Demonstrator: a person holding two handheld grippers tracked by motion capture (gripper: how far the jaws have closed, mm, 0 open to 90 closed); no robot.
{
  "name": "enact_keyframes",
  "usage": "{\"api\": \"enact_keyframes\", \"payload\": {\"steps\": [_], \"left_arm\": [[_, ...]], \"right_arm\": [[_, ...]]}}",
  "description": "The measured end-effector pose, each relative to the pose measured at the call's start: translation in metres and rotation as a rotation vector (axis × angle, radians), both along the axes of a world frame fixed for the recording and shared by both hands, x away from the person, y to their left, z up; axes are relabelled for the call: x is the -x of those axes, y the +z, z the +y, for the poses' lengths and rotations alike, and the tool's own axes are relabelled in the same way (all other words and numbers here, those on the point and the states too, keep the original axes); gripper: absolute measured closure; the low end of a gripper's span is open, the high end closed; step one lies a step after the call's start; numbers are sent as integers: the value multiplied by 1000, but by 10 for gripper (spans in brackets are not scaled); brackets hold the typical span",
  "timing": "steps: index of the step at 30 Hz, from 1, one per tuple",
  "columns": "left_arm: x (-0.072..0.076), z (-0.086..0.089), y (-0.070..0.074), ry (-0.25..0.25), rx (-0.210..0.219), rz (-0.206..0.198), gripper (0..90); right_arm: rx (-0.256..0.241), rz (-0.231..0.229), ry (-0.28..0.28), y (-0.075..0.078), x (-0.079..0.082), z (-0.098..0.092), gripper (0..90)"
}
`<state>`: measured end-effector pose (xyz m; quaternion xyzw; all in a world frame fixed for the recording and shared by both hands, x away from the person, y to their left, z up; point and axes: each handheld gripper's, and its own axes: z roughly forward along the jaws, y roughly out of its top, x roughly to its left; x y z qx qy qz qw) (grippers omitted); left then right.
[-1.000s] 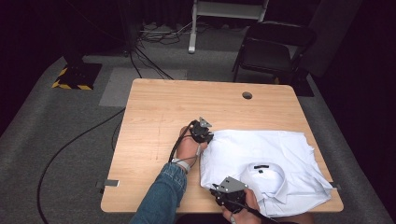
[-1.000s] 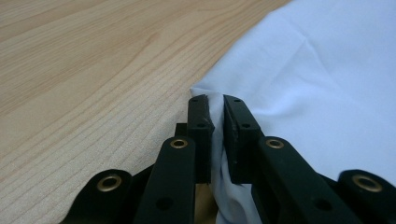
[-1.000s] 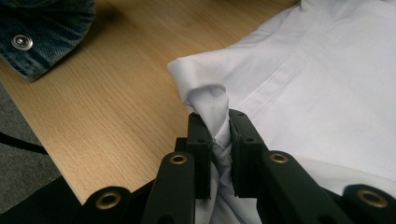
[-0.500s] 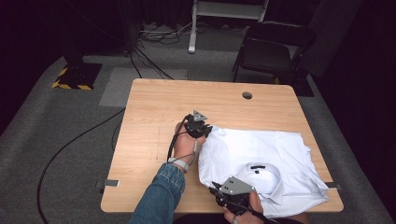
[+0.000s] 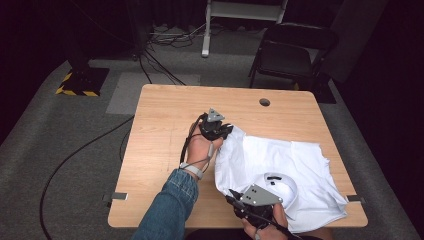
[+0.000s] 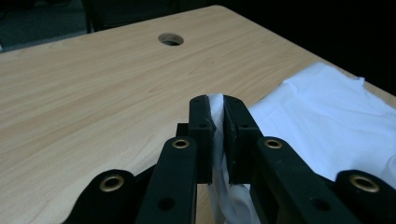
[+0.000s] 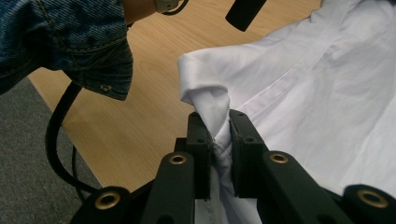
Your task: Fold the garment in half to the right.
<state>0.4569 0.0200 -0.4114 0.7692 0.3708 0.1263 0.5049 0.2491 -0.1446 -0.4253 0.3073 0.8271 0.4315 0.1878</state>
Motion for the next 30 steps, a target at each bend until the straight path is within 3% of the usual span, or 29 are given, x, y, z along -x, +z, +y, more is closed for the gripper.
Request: {"api": "enact_keyframes", "payload": {"steps": [10,23,30], "left_arm": [[2,6,21,5,-15,-66,829],[5,26,40,45,-34,-69,829],[8,31,58,55,-35,-98,830]], "right_arm": [[-23,-20,1,18,-1,3,802],[-63,-29,26,35,-2,18,800],[-94,-52,37,45,-2,23,798]]}}
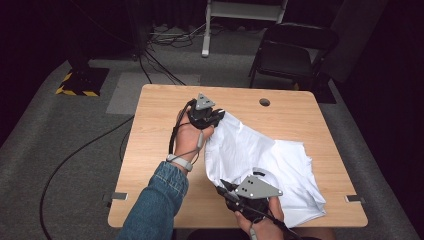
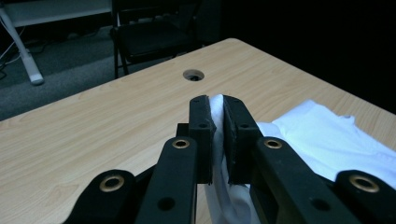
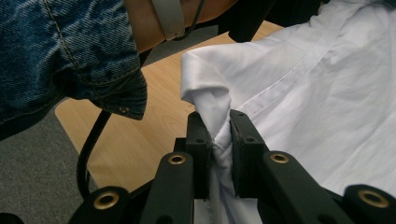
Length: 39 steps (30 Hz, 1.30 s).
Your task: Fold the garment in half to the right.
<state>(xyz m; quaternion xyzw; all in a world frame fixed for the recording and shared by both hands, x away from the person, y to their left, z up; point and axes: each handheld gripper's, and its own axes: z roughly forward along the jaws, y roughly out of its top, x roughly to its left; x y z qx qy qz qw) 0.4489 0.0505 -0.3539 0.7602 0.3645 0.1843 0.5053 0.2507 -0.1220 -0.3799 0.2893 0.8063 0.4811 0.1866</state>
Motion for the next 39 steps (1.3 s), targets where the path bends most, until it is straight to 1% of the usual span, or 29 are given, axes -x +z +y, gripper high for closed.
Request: {"api": "enact_keyframes", "payload": {"steps": [2,7,11,16,19,22,24,27,29,32,33,36,39], "left_arm": [[1,1,4,3,-12,-11,829],[3,9,14,18,-3,-19,830],[3,16,17,27,5,-19,830],[4,19,22,31,4,-35,830],[5,20,25,29,-2,-43,830],[5,18,24,28,-4,-44,830],[5,15,24,27,6,-47,830],[5,9,26,22,11,-54,830],[5,5,29,14,16,-61,830],[7,-2,34,4,24,-81,830],[7,-4,35,4,23,-82,830],[9,-2,37,4,19,-82,830],[10,7,35,13,17,-76,829]], "right_arm": [[-7,-3,4,2,0,2,798],[-23,-11,18,8,-1,9,796],[-28,-22,23,12,0,16,794],[-34,-29,28,17,0,20,794],[-40,-34,31,19,0,22,793],[-45,-34,30,18,1,21,793],[-45,-33,28,18,1,20,793],[-47,-36,20,22,1,15,793],[-45,-45,18,25,3,11,793],[-55,-50,10,30,4,5,793],[-58,-52,7,32,4,3,793],[-55,-58,9,34,6,3,793],[-51,-53,20,33,7,9,794]]}}
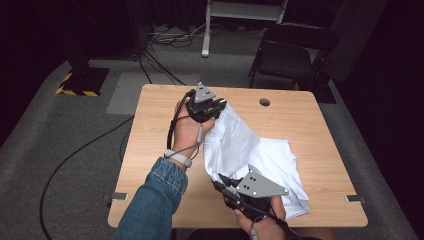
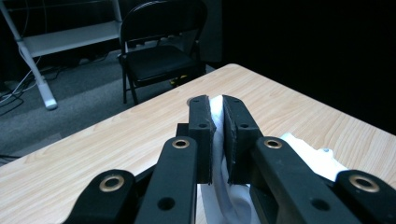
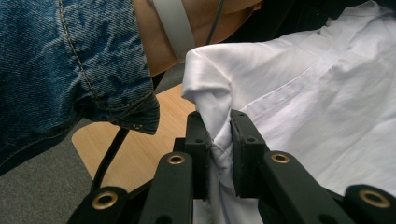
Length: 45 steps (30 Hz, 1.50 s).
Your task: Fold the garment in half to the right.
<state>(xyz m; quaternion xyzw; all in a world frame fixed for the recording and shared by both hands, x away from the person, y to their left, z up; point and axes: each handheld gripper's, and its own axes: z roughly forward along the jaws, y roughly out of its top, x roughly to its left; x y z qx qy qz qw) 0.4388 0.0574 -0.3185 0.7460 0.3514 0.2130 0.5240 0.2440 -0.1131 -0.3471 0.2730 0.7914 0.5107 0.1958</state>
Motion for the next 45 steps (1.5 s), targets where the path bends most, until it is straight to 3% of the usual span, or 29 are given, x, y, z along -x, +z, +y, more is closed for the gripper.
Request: {"api": "enact_keyframes", "payload": {"steps": [5,10,13,16,27,31,38,45], "left_arm": [[2,22,-1,19,7,8,829],[6,39,10,38,-4,-7,829],[6,42,17,49,-17,-18,829],[5,34,21,44,-13,-27,829],[1,-24,25,0,-13,-38,829],[-3,-44,24,-17,-13,-32,829],[-10,-77,14,-47,-6,-13,828],[-13,-97,4,-61,-16,-2,827]], "right_arm": [[-1,-3,21,-2,0,18,793],[-7,-21,59,3,-1,41,789],[-38,-32,77,7,-3,53,787],[-57,-37,78,11,-4,53,783],[-40,-66,40,25,0,4,782],[-50,-72,9,30,2,-27,782],[-43,-63,-36,30,4,-62,779],[-44,-56,-69,23,7,-88,778]]}}
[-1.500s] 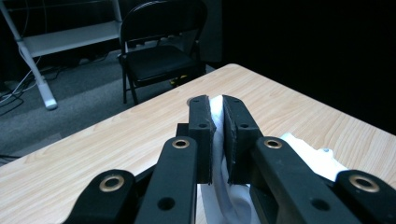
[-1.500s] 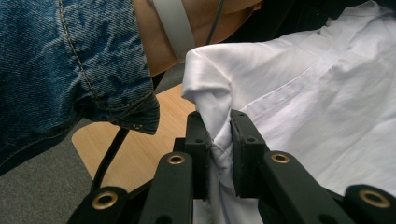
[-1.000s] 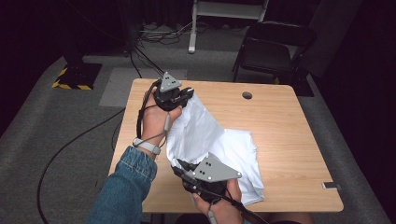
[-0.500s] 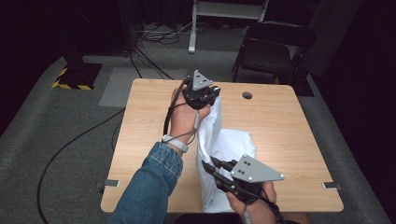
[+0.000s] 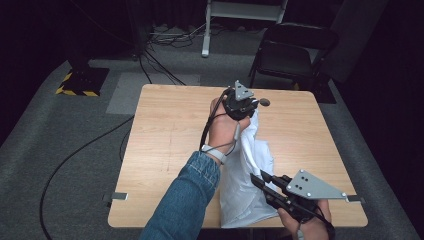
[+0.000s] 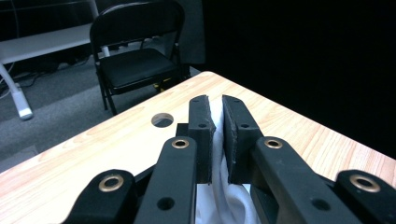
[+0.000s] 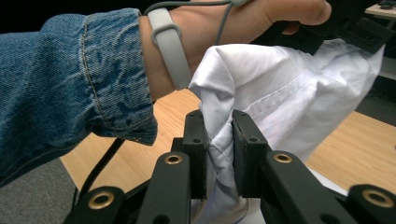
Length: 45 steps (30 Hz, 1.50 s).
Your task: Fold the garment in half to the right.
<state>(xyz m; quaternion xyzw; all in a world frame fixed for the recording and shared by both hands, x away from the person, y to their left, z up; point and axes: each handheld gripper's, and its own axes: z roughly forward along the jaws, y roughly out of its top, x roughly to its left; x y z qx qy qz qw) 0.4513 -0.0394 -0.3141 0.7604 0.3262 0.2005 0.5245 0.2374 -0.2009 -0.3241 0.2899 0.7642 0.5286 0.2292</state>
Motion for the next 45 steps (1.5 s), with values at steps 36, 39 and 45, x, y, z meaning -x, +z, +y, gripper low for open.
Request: {"api": "enact_keyframes", "payload": {"steps": [36,39,45], "left_arm": [[-2,-68,-31,38,61,38,325],[0,-60,-29,51,48,30,326],[7,-35,-29,75,60,20,326]], "right_arm": [[-56,30,-266,-32,16,-124,292],[-52,26,-236,-30,13,-120,294],[-44,23,-181,-27,2,-113,288]]}}
